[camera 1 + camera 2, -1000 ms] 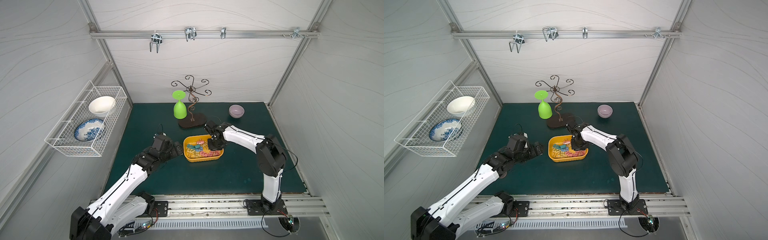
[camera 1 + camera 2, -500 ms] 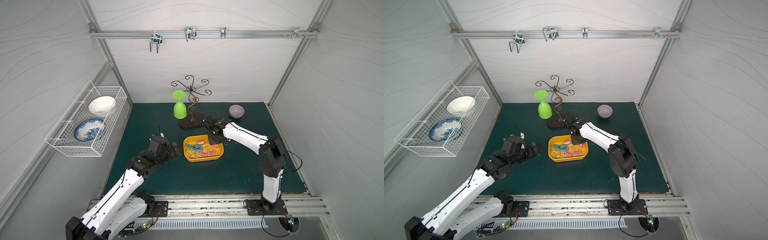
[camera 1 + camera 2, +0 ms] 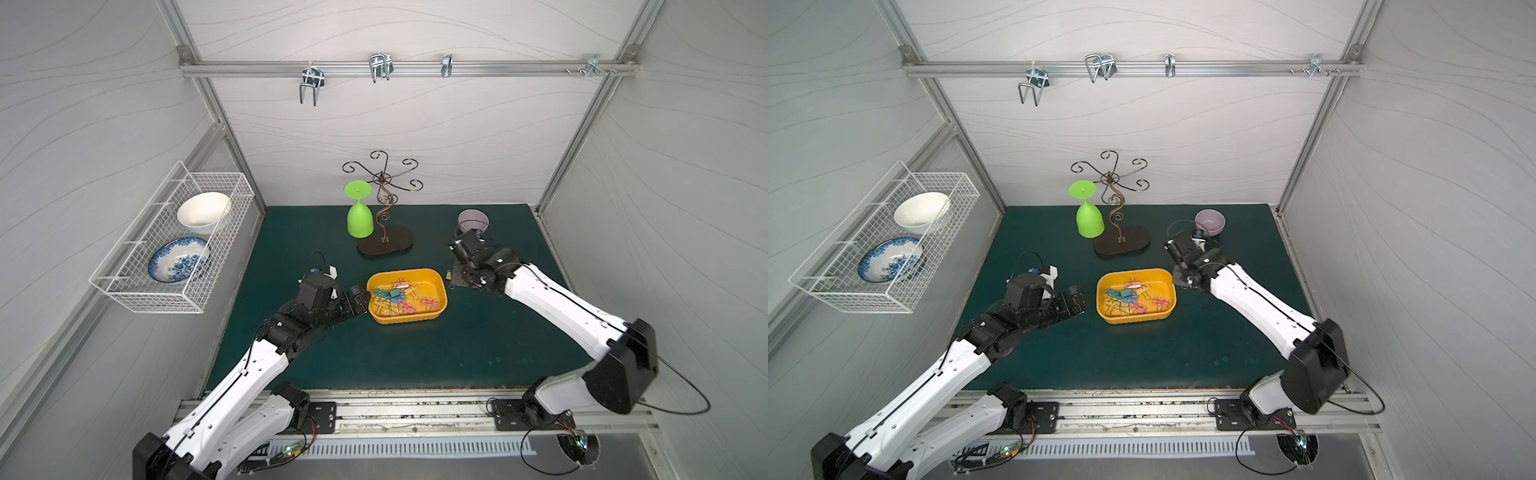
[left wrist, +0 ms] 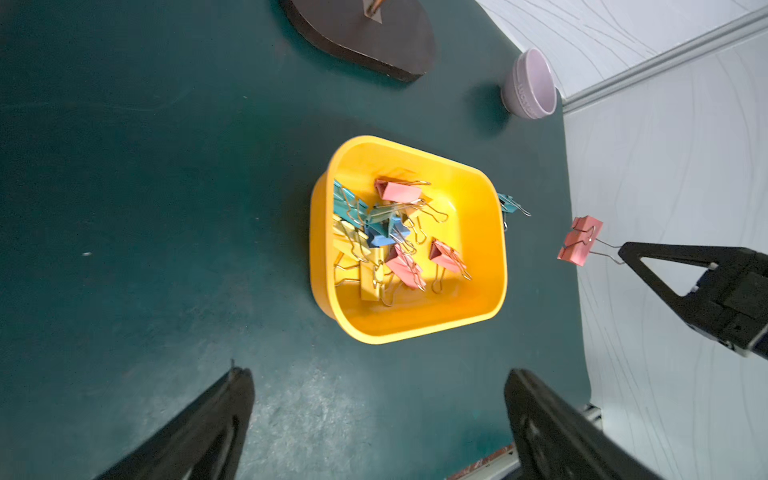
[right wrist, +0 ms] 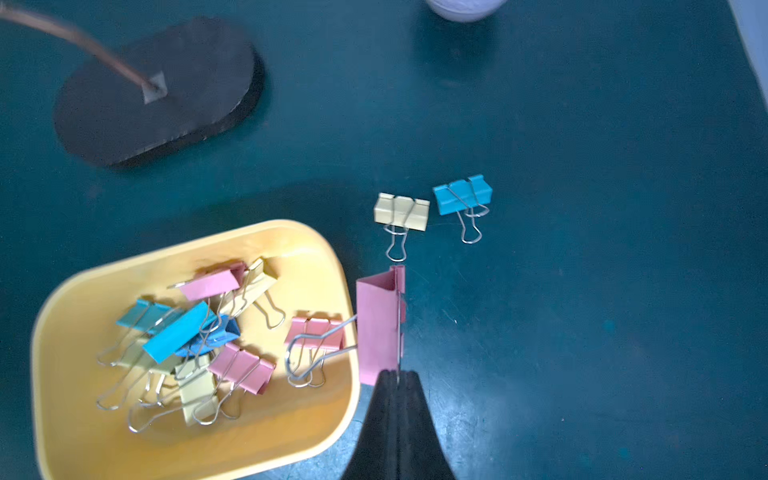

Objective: Take out the binder clips from the storage box
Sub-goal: Place the binder clip at the center of the board.

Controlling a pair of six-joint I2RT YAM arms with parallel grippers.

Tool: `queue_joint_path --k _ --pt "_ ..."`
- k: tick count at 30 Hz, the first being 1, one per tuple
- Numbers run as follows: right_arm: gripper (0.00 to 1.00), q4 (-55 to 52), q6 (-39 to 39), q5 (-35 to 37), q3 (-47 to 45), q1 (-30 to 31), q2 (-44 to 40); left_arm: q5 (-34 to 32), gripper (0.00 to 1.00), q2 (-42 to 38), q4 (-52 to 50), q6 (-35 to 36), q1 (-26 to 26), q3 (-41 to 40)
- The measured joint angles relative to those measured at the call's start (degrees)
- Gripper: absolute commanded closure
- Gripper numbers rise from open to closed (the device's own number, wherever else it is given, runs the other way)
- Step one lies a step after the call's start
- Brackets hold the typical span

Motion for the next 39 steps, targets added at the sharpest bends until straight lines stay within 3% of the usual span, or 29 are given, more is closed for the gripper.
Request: queue_joint_path --k 4,8,19,23,27,32,39 --pt "1.00 9.1 8.2 -10.0 -15.1 -11.1 -8.6 4.2 0.01 3.8 2.4 0.8 -0.9 0.0" --pt "1.00 16.6 15.6 -18.6 -26.4 -17.6 -11.1 5.6 0.01 8.0 2.9 2.6 -4.7 0.7" --pt "1.00 30.4 24.9 -24.8 -31.3 -28.0 -10.1 4.0 0.01 17.8 2.9 6.6 -15.7 8.1" --pt "1.00 32.0 28.3 -27.4 -30.5 -26.0 -6.2 3.1 0.01 19.5 2.8 6.7 -16.5 8.6" --pt "1.00 32.4 32.6 -27.0 -30.4 -20.4 -3.9 1.7 0.01 19.5 2.6 6.7 -16.5 8.6" --pt "1.00 33.6 38.1 -22.3 -30.4 -12.4 -2.2 0.1 0.01 19.2 2.1 6.7 -16.5 8.6" --pt "1.00 34.4 45.3 -9.9 -31.4 -4.8 -0.3 -2.1 0.01 17.9 1.0 6.6 -16.5 8.7"
